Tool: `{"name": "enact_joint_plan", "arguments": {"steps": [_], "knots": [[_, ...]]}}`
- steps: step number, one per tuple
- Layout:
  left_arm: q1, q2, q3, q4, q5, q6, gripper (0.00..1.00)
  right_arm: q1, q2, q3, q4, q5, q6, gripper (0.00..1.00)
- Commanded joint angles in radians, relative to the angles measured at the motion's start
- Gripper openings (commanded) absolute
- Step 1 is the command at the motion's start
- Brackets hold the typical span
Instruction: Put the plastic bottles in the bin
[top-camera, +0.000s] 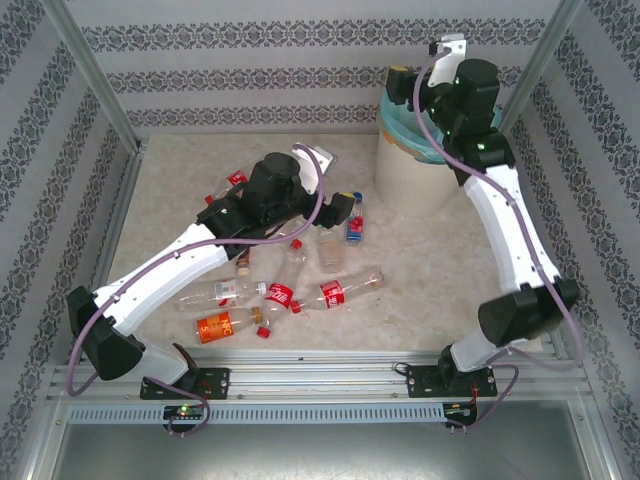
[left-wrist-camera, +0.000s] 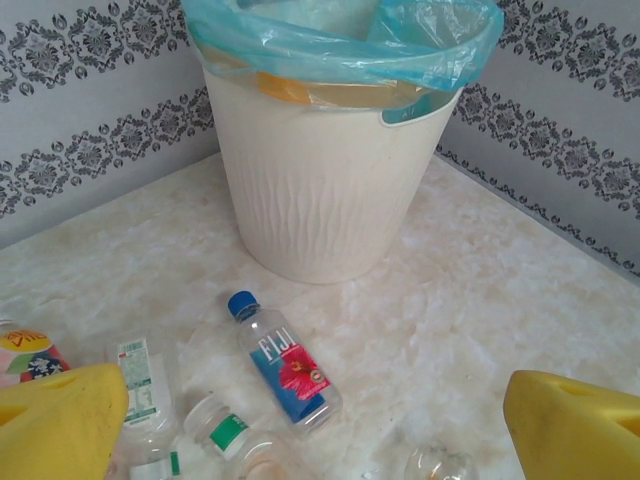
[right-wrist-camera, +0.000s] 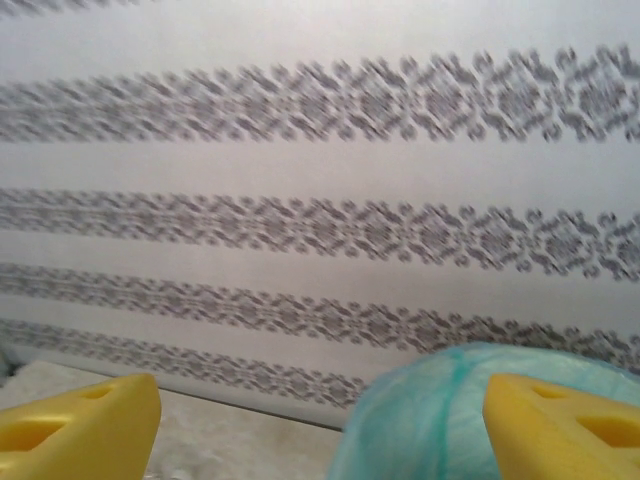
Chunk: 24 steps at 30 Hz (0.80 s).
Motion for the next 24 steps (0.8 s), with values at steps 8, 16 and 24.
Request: {"name": "enact_joint_plan", "arguments": {"steps": [8,16,24], "knots": [[0.011,-0.030,-0.050,-0.154,0.177,0.031,0.94,0.199,-0.363,-0.382,-0.008,0.045,0.009,0.85],[0.010,0.005,-0.085,-0.243,0.233,0.004,0.88,0.331,-0.640,-0.662,-0.099,0.144,0.100,0.84],[0.011,0.024,-0.186,-0.175,0.230,-0.022,0.87,0.356,-0.771,-0.781,-0.251,0.131,0.130,0.84]]}}
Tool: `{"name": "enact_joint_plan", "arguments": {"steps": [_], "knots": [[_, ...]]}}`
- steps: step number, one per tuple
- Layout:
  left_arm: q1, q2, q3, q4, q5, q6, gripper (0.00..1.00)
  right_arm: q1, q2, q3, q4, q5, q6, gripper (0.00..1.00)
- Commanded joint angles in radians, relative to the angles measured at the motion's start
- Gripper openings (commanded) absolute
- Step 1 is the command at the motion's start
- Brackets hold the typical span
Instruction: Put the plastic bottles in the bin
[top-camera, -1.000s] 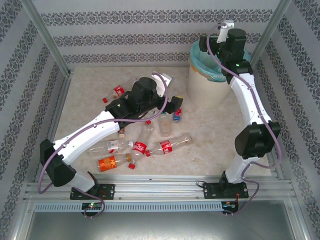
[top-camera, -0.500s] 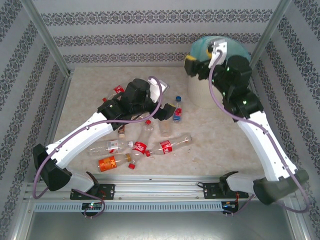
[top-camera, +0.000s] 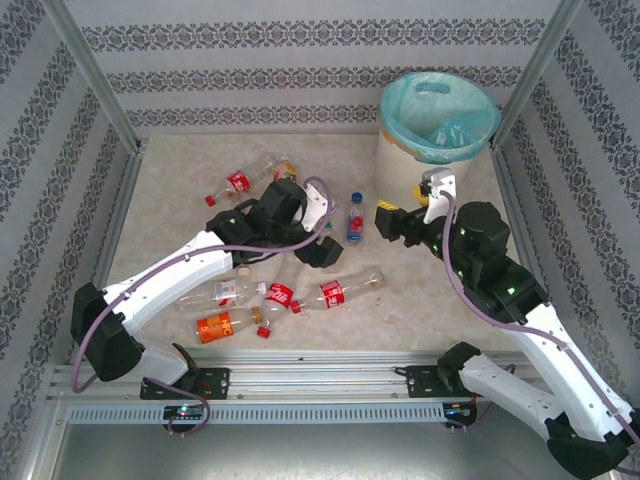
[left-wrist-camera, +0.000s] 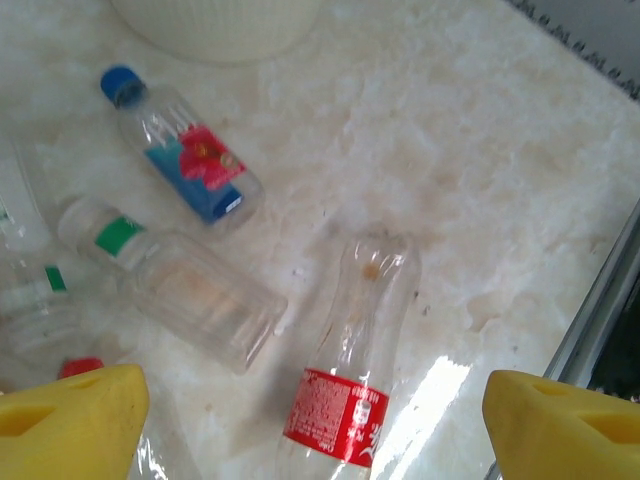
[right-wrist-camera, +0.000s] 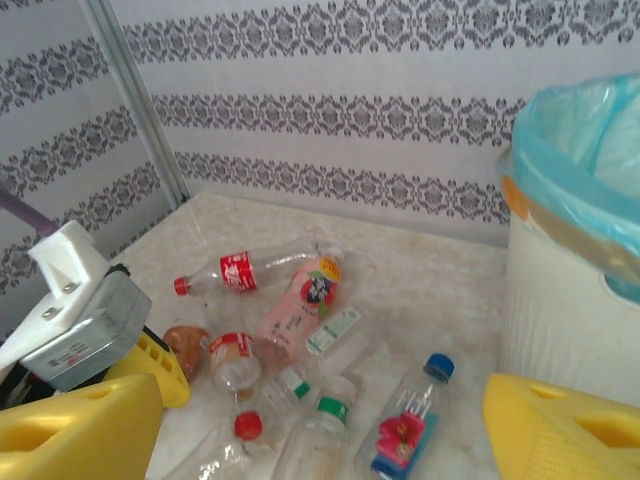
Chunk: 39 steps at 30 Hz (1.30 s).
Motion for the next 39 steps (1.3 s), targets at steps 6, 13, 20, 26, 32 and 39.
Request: {"name": "enact_joint_plan", "arguments": {"steps": [6,13,20,26,32,39], "knots": [[0.005,0.079,-0.029,-0.006,0.027,-0.026,0.83,0.009,-0.090,-0.108,-0.191,0.064,0.083,0.83],[-0.012,0.125,-0.101,0.000,0.089,0.020,0.82,-0.015,-0.166,-0.200,-0.268,0.069,0.189,0.82],[-0.047,0.253,-0.068,-0.125,0.063,0.108,0.80,-0.032,-0.167,-0.237,-0.257,0.063,0.196,0.83],[-0.067,0.299,-0.080,-0.107,0.063,0.124,0.80,-0.037,-0.117,-0.216,-0.258,0.048,0.203,0.83],[-0.079,0.312,-0.106,-0.085,0.073,0.128,0.79,-0.037,-0.126,-0.240,-0.250,0.068,0.234,0.83],[-0.100,0.315,-0.117,-0.086,0.063,0.143,0.79,-0.037,-0.118,-0.271,-0.223,0.066,0.266,0.83]]}}
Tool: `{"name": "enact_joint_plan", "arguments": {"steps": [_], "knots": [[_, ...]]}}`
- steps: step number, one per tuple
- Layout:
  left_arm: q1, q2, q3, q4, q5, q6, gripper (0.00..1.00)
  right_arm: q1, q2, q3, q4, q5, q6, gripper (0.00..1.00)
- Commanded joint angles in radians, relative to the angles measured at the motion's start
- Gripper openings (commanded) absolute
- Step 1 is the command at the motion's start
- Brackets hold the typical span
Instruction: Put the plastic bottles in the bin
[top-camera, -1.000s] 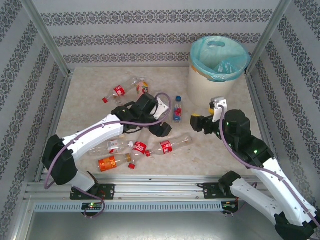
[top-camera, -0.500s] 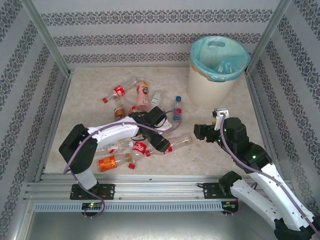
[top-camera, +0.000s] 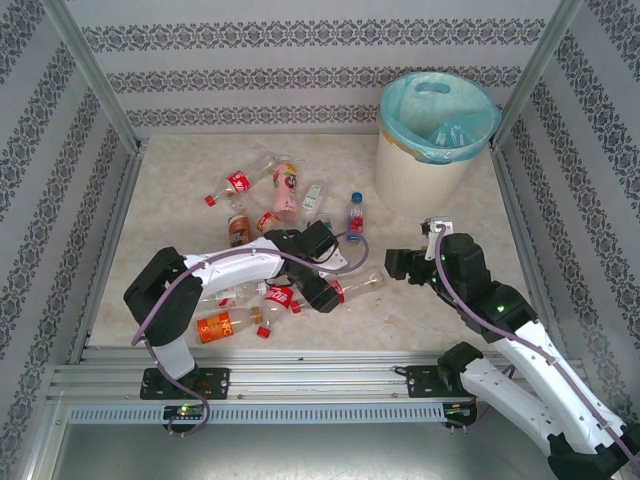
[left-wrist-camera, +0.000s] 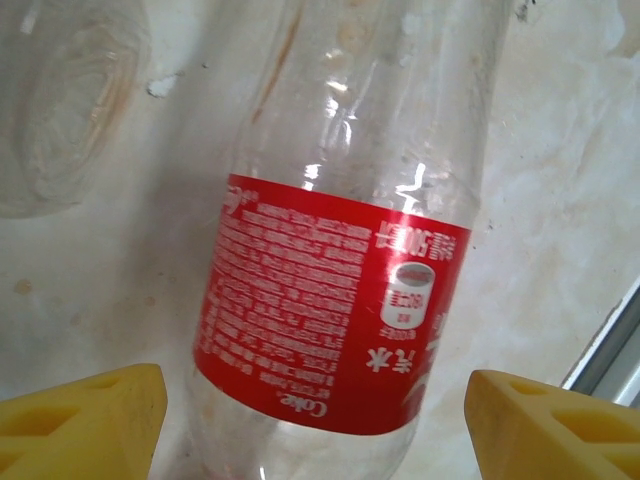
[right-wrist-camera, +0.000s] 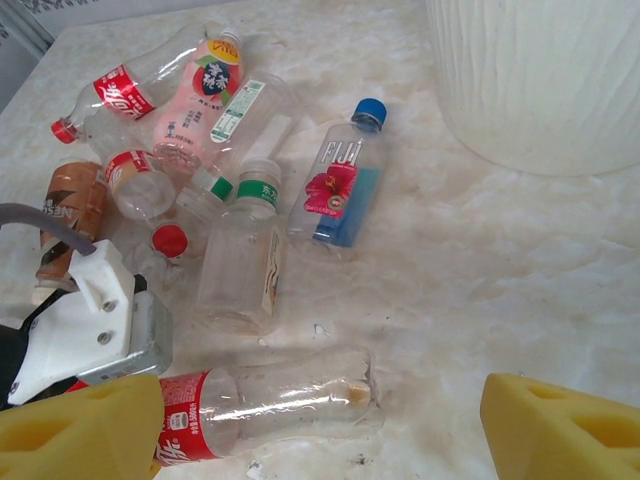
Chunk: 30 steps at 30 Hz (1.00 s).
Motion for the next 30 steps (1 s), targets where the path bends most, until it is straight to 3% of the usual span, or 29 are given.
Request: {"name": "enact_joint_plan", "arguments": {"steps": [1,12,16,30], "knots": [[-0.021,0.013,-0.008,-0.007,-0.002,0.033,0.78,-0.010,0.005,-0.018,0.027,0.016,0.028,0.83],[-0.068,0.096,0.022,-0.017,-0.074,0.061,0.76,-0.009,-0.001,-0.010,0.009,0.052,-0.020,0.83],[-0.072,0.116,0.049,-0.037,-0.081,0.074,0.69,-0.010,0.005,-0.001,0.007,0.044,-0.019,0.83],[-0.073,-0.018,0.056,-0.057,0.048,0.105,0.58,-0.010,-0.043,0.071,-0.029,0.105,-0.055,0.81]]}}
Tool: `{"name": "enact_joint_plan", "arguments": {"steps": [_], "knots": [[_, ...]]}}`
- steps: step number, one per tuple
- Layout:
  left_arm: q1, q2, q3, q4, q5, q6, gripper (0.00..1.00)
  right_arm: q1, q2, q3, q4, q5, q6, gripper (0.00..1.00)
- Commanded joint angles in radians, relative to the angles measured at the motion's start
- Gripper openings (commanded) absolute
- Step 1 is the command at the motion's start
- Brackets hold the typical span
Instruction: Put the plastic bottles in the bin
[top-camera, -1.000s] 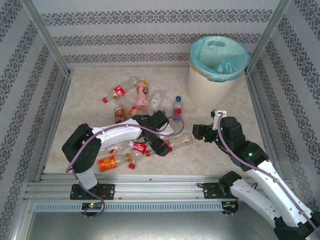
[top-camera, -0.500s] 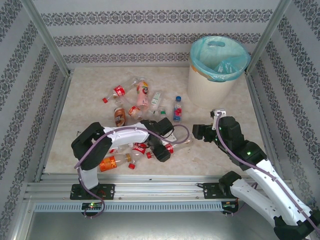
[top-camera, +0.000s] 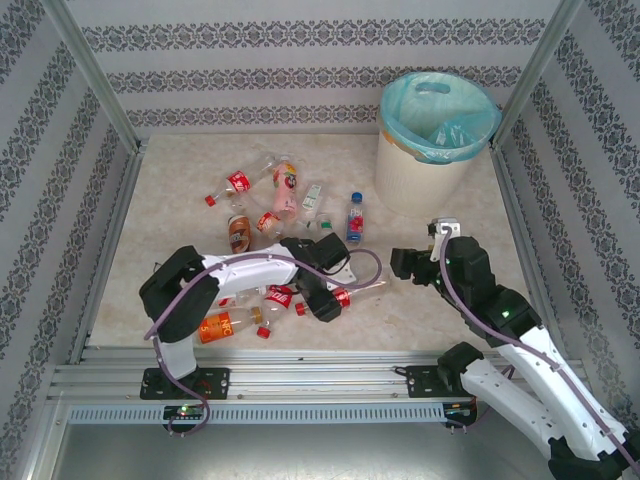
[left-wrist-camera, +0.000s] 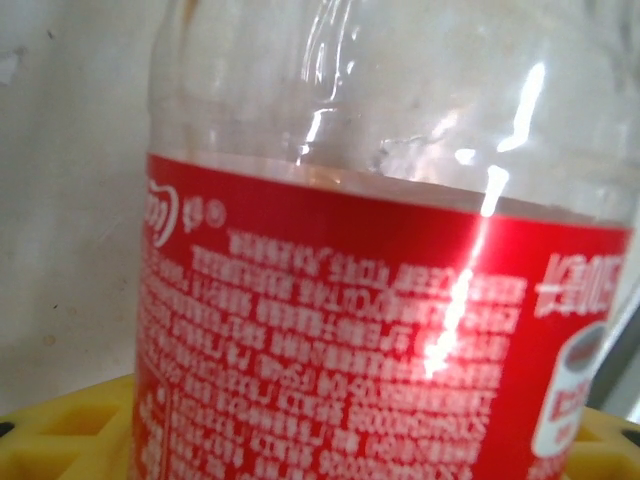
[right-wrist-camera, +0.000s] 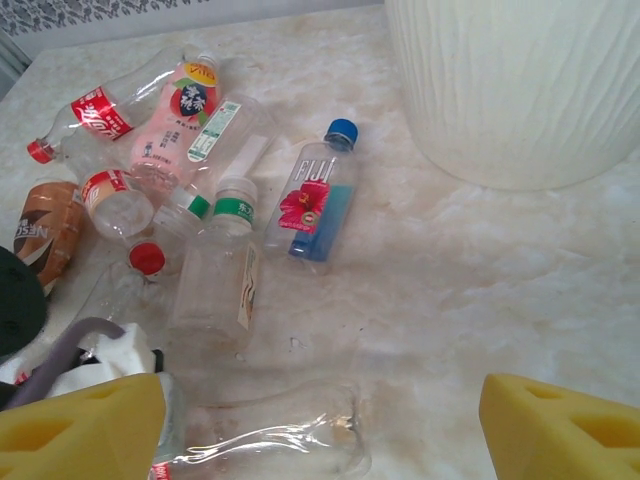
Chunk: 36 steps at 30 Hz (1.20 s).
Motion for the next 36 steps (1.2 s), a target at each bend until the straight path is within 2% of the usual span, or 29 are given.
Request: {"name": "enact_joint_plan", "arguments": {"steps": [1,6,14,19,21,23,25,26,33,35,36], "knots": [[-0.008,-0.095,0.023,-0.020,0.083,0.022,0.58,-0.010,0.000,0.076,-0.010,0.040,-0.040,0.81],[-0.008,-0.193,0.005,0.047,0.105,-0.011,0.57,-0.007,0.003,0.162,-0.006,0.061,-0.068,0.80],[-0.006,-0.289,0.056,0.136,0.017,-0.060,0.55,-0.007,-0.021,0.226,0.137,0.086,-0.078,0.82],[-0.003,-0.336,0.100,0.223,-0.049,-0.085,0.55,-0.009,0.043,0.284,0.255,0.079,-0.125,0.83],[-0.003,-0.360,0.082,0.288,-0.076,-0.104,0.49,-0.009,0.093,0.352,0.262,0.051,-0.158,0.83],[-0.002,-0.386,0.059,0.345,-0.105,-0.121,0.37,-0.008,0.142,0.430,0.251,0.019,-0.192,0.83],[-0.003,-0.405,0.045,0.373,-0.140,-0.128,0.35,-0.007,0.168,0.478,0.244,0.003,-0.216,0.83],[-0.003,-0.412,0.039,0.381,-0.161,-0.131,0.31,-0.007,0.173,0.489,0.249,-0.001,-0.225,0.83],[-0.003,-0.462,0.021,0.422,-0.222,-0.139,0.08,-0.008,0.144,0.432,0.331,-0.050,-0.257,0.84],[-0.002,-0.481,-0.005,0.463,-0.246,-0.148,0.00,-0.009,0.127,0.385,0.372,-0.100,-0.267,0.84],[-0.003,-0.491,-0.018,0.485,-0.262,-0.154,0.00,-0.009,0.118,0.363,0.397,-0.138,-0.278,0.84]]}}
